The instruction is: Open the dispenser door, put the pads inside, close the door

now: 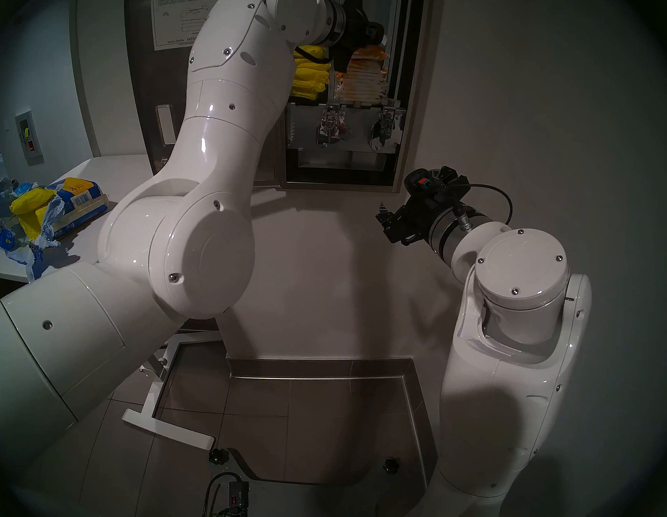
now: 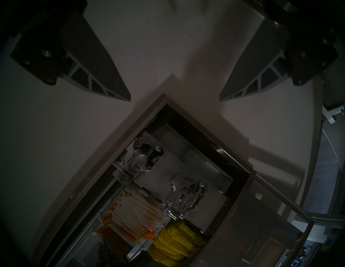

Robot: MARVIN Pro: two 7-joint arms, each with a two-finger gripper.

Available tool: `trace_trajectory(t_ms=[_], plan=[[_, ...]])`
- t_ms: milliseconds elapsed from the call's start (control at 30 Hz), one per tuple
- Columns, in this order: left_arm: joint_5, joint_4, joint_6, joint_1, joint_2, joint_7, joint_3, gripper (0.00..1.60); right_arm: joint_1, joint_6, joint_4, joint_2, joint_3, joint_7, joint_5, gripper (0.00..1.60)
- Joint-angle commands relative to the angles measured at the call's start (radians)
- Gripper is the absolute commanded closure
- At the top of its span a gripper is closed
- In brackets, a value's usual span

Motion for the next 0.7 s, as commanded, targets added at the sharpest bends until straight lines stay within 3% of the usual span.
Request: trace_trajectory(t_ms=[0,667], plan=[[0.004,0.006,0.007,-0.058,0.019,0.033,-0.006,1.6,0.019,0.002,-0.03,0.0,-0.002,-0.01,-0.001,0.0],[-0.032,0.024,0.028,-0.07,-0.027,0.096,-0.034,1.6,0.019,0.002,-0.029,0.0,-0.002,-0.009,0.0,0.0]])
